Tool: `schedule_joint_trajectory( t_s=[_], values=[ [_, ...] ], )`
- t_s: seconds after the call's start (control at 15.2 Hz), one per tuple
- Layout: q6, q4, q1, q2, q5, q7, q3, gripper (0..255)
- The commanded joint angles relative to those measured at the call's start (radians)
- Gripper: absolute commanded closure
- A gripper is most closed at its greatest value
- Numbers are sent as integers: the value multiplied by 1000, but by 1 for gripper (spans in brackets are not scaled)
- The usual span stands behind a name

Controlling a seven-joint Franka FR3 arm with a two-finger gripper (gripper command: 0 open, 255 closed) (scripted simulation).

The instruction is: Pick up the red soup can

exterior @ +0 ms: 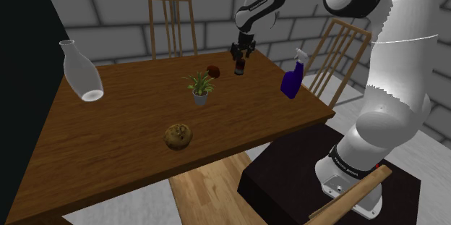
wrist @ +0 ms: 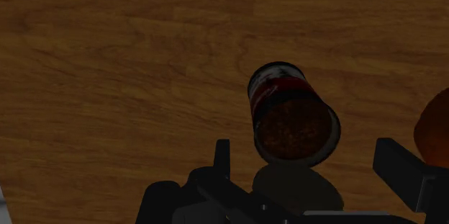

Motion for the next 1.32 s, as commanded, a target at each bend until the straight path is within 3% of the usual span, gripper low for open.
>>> schedule_joint_trajectory(
  t_s=[0.0, 0.4, 0.46, 1.25],
  values=[
    [21, 7, -2, 26, 4, -2, 2, 0],
    [67, -4, -5, 62, 10, -6, 6, 0],
    [65, -1, -5, 63, 10, -6, 6, 255],
    [38, 2, -3, 38, 6, -3, 3, 255]
  ],
)
